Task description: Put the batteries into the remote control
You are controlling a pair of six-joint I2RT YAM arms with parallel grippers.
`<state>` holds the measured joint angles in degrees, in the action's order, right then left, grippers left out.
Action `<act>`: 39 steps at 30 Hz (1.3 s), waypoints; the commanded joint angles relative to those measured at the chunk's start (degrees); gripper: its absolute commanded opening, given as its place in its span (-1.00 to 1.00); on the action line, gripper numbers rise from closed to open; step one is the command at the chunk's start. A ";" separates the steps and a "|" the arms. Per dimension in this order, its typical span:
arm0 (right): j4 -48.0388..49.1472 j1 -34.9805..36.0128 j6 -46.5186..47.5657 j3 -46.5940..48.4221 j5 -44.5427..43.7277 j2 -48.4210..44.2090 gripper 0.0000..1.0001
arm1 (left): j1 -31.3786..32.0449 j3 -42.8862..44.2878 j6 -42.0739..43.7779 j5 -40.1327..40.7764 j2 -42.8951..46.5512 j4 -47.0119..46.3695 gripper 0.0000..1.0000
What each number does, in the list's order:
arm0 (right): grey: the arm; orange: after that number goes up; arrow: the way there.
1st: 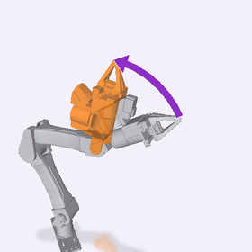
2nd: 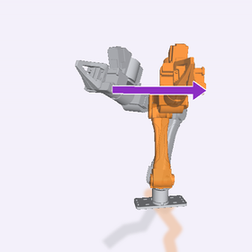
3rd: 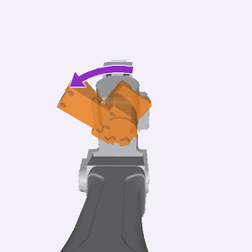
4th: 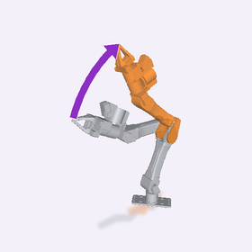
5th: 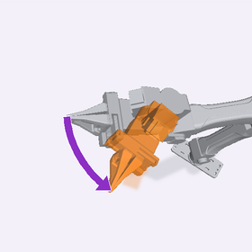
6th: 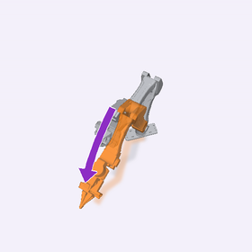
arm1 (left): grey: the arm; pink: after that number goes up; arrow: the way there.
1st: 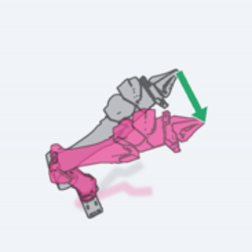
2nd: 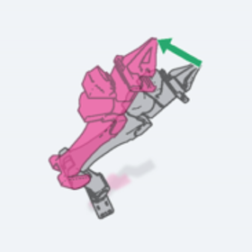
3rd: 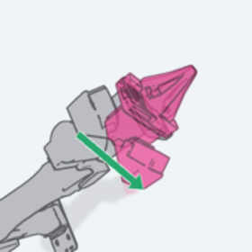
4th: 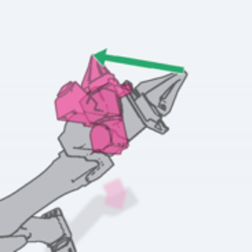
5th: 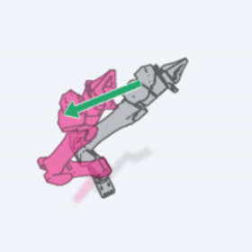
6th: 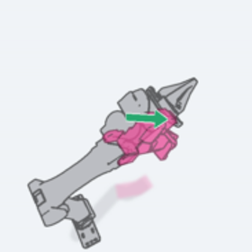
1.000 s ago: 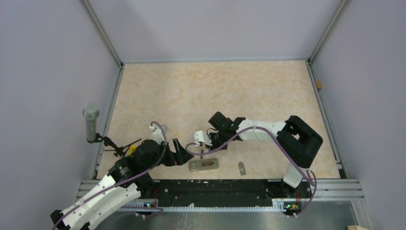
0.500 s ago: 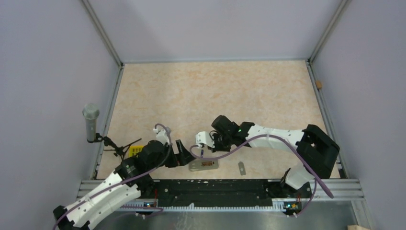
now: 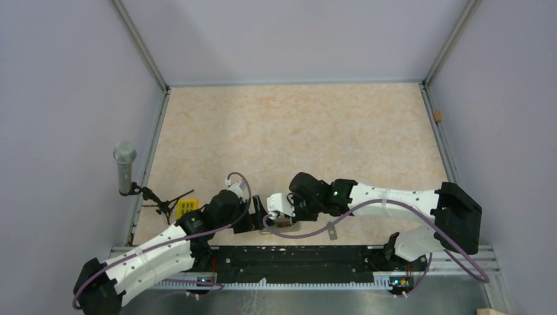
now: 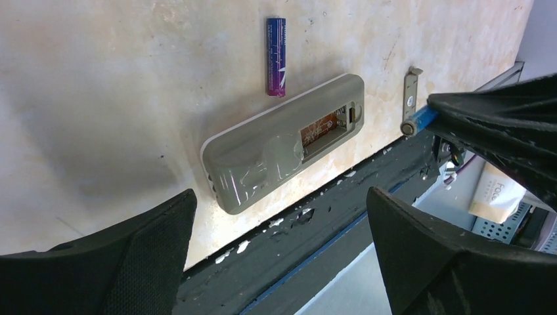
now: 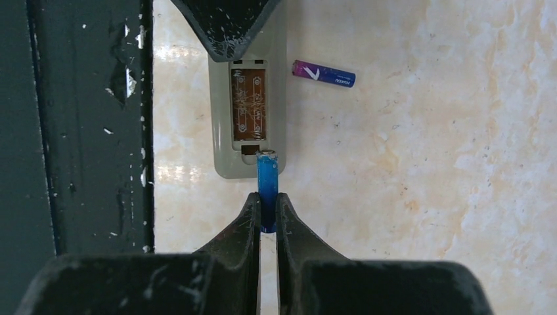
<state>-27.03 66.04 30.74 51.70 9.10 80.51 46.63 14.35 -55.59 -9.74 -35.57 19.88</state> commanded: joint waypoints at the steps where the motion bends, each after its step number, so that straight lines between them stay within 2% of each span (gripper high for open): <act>1: -1.78 1.82 -4.28 -0.46 -1.63 -3.25 -1.00 | 0.16 -0.78 -0.56 -3.37 -4.50 -7.95 0.96; 7: -3.05 2.74 -7.27 -0.67 -3.11 -3.57 -1.00 | 0.14 -0.09 -1.18 -5.07 -11.36 -13.50 0.95; 20: -5.28 2.79 -8.92 1.05 -4.38 -2.59 -1.00 | 0.13 7.80 0.40 -5.72 -25.26 -16.05 0.91; 25: -4.65 2.86 -11.14 1.75 -5.30 -0.83 -1.00 | 0.14 11.92 2.13 -2.54 -23.95 -9.15 0.92; 31: -4.45 2.80 -15.51 3.37 -6.77 1.43 -1.00 | 0.13 14.50 4.04 6.85 -17.99 0.77 0.95; 39: -3.18 2.86 -17.24 4.25 -5.67 3.42 -1.00 | 0.04 14.33 2.61 14.37 -13.87 5.26 0.90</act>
<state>-32.16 68.16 15.68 52.99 3.33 82.89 46.63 27.27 -52.82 -0.91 -51.03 22.09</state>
